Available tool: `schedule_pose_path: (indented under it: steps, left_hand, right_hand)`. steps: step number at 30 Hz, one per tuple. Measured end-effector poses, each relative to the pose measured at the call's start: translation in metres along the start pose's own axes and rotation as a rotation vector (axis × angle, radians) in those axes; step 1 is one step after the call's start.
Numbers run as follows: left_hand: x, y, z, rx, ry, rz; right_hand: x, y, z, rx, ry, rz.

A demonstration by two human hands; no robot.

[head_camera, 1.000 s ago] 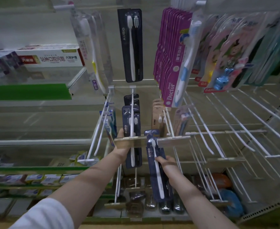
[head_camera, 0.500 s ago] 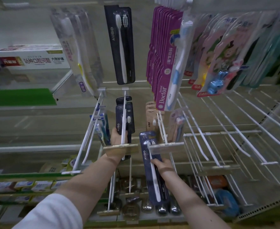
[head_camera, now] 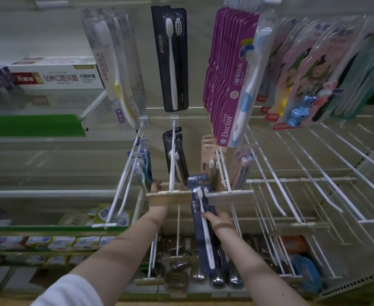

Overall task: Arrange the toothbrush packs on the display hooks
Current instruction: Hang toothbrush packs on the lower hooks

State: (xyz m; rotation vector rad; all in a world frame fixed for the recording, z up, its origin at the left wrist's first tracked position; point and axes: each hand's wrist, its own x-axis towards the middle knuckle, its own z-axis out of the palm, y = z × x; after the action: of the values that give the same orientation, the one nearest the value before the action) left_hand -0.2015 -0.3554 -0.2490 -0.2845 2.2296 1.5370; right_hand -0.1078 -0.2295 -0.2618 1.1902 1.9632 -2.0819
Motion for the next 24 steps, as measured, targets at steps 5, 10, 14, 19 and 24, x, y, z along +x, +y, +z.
schedule_pose_path:
  steps: [5,10,14,19,24]
  left_hand:
    - [0.017,-0.036,0.007,-0.231,-0.025,-0.049]
    - [-0.014,-0.051,0.007,-0.429,-0.216,-0.115]
    - [-0.031,-0.055,0.002,-0.475,-0.302,-0.066]
    - [-0.031,-0.058,-0.007,-0.451,-0.335,0.032]
    - [-0.037,-0.057,-0.024,-0.435,-0.320,0.102]
  right_hand:
    - [-0.007,0.004,0.005,0.001,-0.011,-0.017]
    - [-0.012,0.009,0.015,0.067,-0.024,-0.026]
    - [-0.022,0.007,0.022,0.121,-0.047,-0.040]
    - [-0.026,0.012,0.035,0.087,-0.036,-0.073]
    - [-0.033,0.013,0.047,0.046,-0.072,-0.121]
